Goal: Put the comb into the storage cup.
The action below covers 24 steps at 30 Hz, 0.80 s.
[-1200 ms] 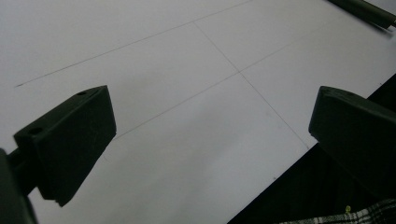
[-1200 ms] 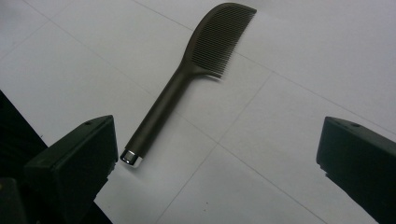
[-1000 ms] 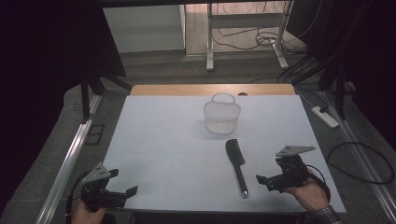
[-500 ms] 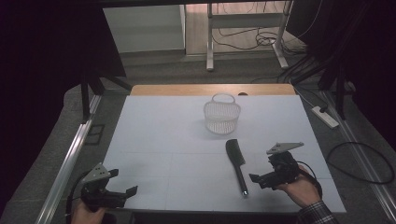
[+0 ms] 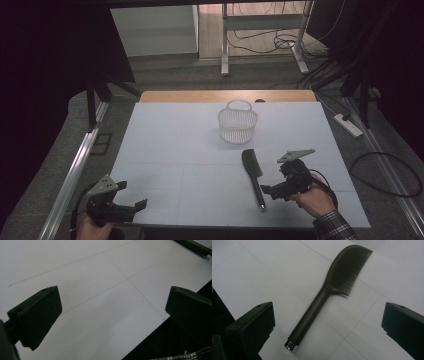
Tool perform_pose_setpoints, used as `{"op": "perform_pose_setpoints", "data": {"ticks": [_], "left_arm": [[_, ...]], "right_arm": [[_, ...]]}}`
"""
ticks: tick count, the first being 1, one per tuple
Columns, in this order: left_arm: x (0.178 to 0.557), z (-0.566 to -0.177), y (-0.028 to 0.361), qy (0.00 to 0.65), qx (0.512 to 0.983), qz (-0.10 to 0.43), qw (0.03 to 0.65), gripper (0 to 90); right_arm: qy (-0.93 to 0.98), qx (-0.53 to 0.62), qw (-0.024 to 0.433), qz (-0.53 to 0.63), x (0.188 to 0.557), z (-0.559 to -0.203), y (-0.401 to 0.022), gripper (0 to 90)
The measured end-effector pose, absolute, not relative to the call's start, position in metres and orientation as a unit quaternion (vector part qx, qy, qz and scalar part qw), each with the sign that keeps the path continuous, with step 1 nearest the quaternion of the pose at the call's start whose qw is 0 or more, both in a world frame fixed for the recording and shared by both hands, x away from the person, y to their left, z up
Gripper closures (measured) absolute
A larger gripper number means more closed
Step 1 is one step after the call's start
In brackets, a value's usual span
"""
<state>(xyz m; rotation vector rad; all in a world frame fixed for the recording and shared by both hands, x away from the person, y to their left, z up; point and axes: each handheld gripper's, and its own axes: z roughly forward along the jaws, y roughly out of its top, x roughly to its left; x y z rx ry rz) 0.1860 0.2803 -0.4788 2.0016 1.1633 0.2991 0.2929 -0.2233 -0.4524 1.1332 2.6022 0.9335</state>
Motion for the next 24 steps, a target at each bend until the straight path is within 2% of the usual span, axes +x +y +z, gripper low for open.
{"op": "perform_pose_setpoints", "data": {"ticks": [24], "left_arm": [[0.186,-0.479,0.281,0.457,0.788,0.115,0.396,0.6]], "right_arm": [[0.884,0.365,0.056,0.285,0.308,-0.452,-0.187,0.0]]}}
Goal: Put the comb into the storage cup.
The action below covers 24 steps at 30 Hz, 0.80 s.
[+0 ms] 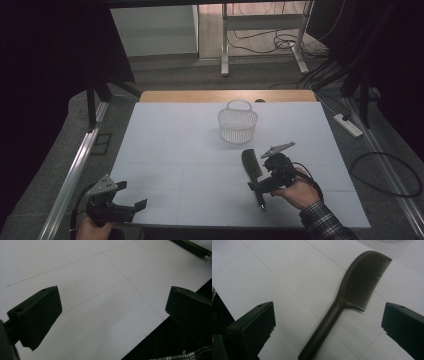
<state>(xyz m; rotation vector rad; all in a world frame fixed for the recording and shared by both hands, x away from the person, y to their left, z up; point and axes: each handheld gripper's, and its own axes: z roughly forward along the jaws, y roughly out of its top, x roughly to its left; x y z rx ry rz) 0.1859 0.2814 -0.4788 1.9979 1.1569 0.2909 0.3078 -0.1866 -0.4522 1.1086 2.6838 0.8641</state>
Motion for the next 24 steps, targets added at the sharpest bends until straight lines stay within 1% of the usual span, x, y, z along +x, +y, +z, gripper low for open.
{"op": "perform_pose_setpoints", "data": {"ticks": [17,18,19,21,24], "left_arm": [[0.186,-0.479,0.282,0.456,0.788,0.114,0.398,0.7],[0.186,-0.479,0.282,0.456,0.788,0.114,0.398,0.7],[0.186,-0.479,0.282,0.456,0.788,0.114,0.398,0.7],[0.186,-0.479,0.282,0.456,0.788,0.114,0.398,0.7],[0.186,-0.479,0.282,0.456,0.788,0.114,0.399,0.7]], "right_arm": [[0.903,0.344,0.054,0.25,0.315,-0.462,-0.162,0.6],[0.903,0.343,0.053,0.252,0.316,-0.462,-0.161,5.6],[0.903,0.341,0.052,0.255,0.317,-0.461,-0.162,5.6],[0.903,0.34,0.051,0.258,0.317,-0.461,-0.162,13.7],[0.902,0.334,0.039,0.27,0.317,-0.458,-0.164,37.9]]}}
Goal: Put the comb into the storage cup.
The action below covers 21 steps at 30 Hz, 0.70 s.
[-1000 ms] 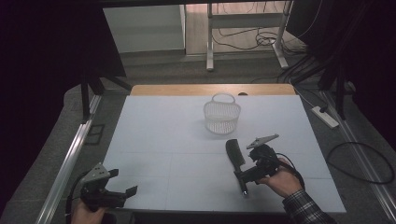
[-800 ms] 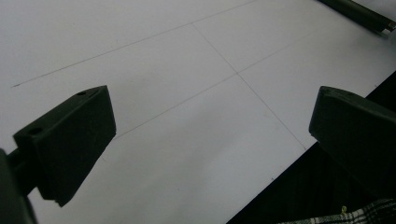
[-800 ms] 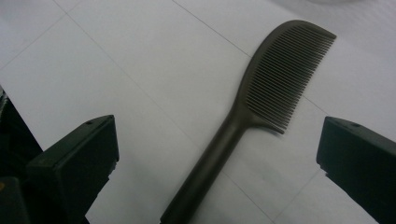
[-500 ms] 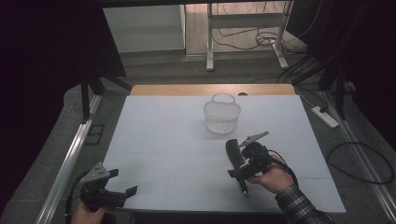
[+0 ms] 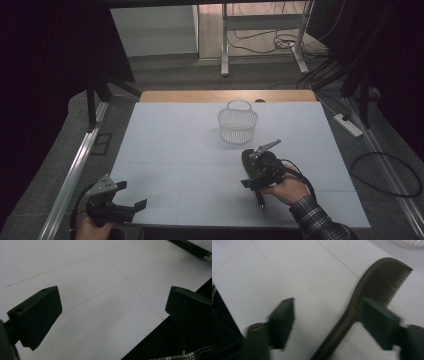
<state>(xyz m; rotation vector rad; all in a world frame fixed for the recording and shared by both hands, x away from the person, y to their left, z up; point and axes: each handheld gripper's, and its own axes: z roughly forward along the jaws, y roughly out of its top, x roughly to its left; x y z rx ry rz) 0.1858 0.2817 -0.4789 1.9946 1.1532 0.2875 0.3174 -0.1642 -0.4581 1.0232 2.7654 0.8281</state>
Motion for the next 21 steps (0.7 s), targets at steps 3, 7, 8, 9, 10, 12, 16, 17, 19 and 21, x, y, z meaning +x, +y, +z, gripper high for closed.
{"op": "perform_pose_setpoints", "data": {"ticks": [3,7,8,9,10,12,16,17,19,21], "left_arm": [[0.186,-0.479,0.282,0.456,0.788,0.114,0.399,0.7],[0.186,-0.479,0.282,0.456,0.787,0.113,0.399,0.7],[0.186,-0.479,0.282,0.456,0.787,0.113,0.399,0.7],[0.186,-0.479,0.282,0.456,0.788,0.114,0.399,0.7],[0.186,-0.479,0.282,0.456,0.788,0.114,0.398,0.8],[0.186,-0.479,0.282,0.456,0.788,0.114,0.398,0.8],[0.186,-0.479,0.282,0.456,0.788,0.114,0.398,0.8],[0.186,-0.479,0.281,0.455,0.788,0.114,0.397,0.8],[0.186,-0.479,0.281,0.455,0.789,0.115,0.397,0.8],[0.186,-0.479,0.281,0.455,0.789,0.115,0.397,0.8]], "right_arm": [[0.903,0.332,0.029,0.273,0.318,-0.457,-0.165,50.6],[0.907,0.324,0.011,0.268,0.32,-0.457,-0.165,82.8],[0.907,0.324,0.011,0.268,0.32,-0.457,-0.165,82.8],[0.908,0.321,0.01,0.269,0.32,-0.457,-0.165,86.7],[0.909,0.317,0.011,0.269,0.32,-0.457,-0.165,89.6],[0.911,0.313,0.014,0.269,0.319,-0.457,-0.165,89.7],[0.915,0.307,0.017,0.262,0.319,-0.463,-0.165,89.6],[0.916,0.305,0.015,0.261,0.319,-0.465,-0.165,89.6],[0.917,0.303,0.017,0.258,0.318,-0.469,-0.165,89.6],[0.918,0.303,0.014,0.253,0.318,-0.473,-0.164,89.6]]}}
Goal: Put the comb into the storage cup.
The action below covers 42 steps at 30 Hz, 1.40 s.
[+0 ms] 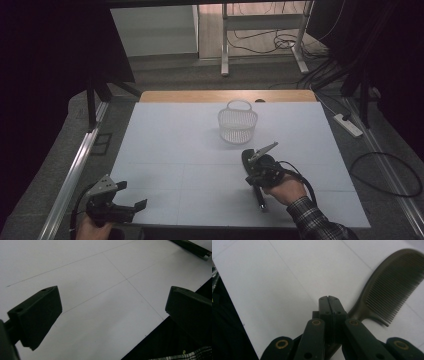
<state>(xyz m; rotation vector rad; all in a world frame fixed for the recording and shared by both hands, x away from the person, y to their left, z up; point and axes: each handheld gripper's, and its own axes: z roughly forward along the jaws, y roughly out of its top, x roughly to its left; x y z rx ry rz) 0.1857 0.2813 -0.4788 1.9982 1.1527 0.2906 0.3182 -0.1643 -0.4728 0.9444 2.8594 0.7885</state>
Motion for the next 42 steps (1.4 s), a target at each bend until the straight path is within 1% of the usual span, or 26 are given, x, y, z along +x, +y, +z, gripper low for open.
{"op": "perform_pose_setpoints", "data": {"ticks": [10,15,20,42], "left_arm": [[0.186,-0.479,0.282,0.454,0.788,0.114,0.399,0.8],[0.186,-0.479,0.282,0.454,0.788,0.112,0.4,0.9],[0.186,-0.479,0.282,0.454,0.788,0.112,0.4,0.9],[0.186,-0.479,0.282,0.455,0.788,0.112,0.4,1.0]], "right_arm": [[0.925,0.303,0.011,0.229,0.315,-0.49,-0.165,89.6],[0.928,0.301,0.002,0.221,0.313,-0.495,-0.165,89.5],[0.932,0.298,0.004,0.206,0.314,-0.5,-0.164,89.5],[0.926,0.323,0.015,0.193,0.324,-0.499,-0.185,89.5]]}}
